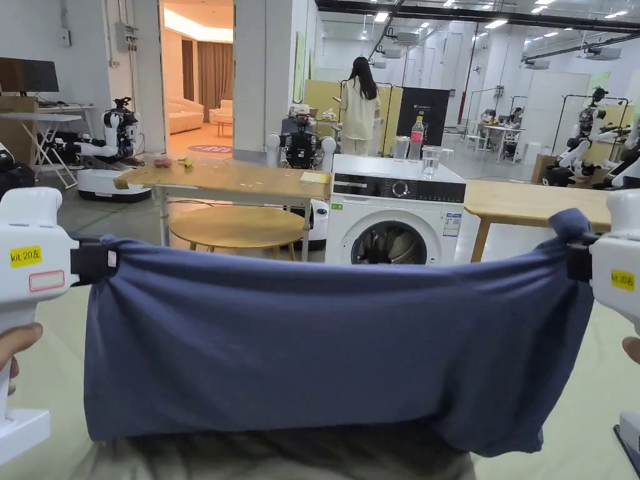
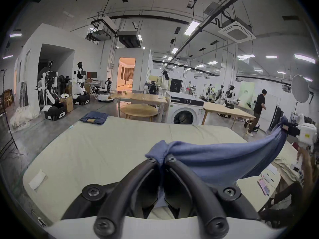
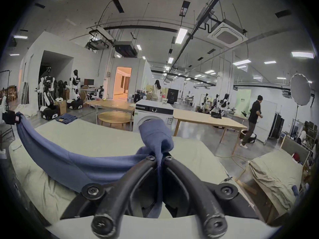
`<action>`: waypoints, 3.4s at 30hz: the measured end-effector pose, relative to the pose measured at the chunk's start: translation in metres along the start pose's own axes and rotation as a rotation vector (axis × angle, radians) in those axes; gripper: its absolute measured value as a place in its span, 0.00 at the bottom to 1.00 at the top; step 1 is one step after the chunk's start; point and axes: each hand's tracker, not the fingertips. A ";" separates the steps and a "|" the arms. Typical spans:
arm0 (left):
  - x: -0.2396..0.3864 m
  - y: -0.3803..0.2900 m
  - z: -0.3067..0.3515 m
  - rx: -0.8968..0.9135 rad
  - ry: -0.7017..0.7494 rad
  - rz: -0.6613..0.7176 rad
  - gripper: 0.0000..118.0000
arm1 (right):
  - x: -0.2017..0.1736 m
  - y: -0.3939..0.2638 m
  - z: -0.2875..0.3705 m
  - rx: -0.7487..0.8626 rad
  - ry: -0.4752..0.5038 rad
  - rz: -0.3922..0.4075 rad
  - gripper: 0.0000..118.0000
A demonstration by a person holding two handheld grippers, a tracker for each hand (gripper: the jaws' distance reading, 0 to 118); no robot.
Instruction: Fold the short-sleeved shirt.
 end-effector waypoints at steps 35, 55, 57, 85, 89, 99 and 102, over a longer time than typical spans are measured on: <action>-0.006 -0.211 -0.065 -0.395 0.097 0.007 0.35 | -0.082 -0.235 -0.060 -0.451 0.152 -0.025 0.47; -0.023 -0.150 -0.127 -0.279 0.178 0.061 0.00 | -0.171 -0.205 -0.089 -0.269 0.179 -0.126 0.00; -0.051 -0.141 -0.147 -0.337 0.177 0.103 0.00 | -0.169 -0.209 -0.094 -0.291 0.181 -0.128 0.00; -0.079 -0.152 -0.236 -0.587 0.261 -0.036 0.00 | -0.075 -0.199 -0.180 -0.516 0.116 -0.178 0.21; -0.079 -0.137 -0.217 -0.532 0.270 -0.039 0.00 | -0.052 -0.189 -0.240 -0.635 0.154 -0.193 0.44; -0.103 -0.122 -0.199 -0.494 0.315 -0.030 0.00 | -0.060 -0.201 -0.321 -0.793 0.265 -0.144 0.44; -0.107 -0.125 -0.199 -0.502 0.317 -0.022 0.00 | -0.066 -0.209 -0.336 -0.819 0.284 -0.145 0.44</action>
